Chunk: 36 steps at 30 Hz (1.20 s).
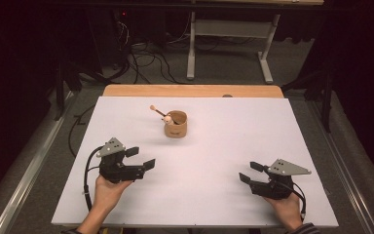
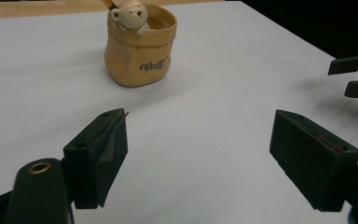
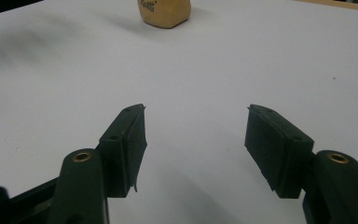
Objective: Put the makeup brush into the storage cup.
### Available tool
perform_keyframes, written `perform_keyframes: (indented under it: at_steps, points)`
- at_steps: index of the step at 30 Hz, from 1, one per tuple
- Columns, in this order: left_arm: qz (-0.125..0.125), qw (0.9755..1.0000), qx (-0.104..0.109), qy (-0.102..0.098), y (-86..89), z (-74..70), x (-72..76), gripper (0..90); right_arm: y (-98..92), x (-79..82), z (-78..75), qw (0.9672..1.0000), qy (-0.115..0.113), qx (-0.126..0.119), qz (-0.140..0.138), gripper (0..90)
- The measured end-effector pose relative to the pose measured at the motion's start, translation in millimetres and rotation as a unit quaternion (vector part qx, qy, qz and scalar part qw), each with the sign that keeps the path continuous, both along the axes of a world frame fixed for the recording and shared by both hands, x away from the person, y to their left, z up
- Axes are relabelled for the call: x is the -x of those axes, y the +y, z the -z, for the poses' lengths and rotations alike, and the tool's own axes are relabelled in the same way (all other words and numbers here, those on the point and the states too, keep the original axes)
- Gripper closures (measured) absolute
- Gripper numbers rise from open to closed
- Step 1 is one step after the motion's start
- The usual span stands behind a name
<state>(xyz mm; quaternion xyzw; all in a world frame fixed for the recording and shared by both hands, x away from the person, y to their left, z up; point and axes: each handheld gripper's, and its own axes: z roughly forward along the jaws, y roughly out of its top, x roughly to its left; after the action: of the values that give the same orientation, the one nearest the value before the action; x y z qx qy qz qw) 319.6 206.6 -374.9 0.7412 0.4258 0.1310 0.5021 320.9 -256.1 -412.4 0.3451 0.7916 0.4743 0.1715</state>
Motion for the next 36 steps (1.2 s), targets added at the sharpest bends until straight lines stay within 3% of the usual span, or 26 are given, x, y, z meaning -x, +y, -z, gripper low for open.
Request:
perform_keyframes:
  at_steps: [36]
  points:
    - [-0.005,0.9999,-0.011,-0.001,-3.4,13.7,2.7,20.0,0.0,0.3,-0.1,1.0,0.0,0.001,0.0,40.2]
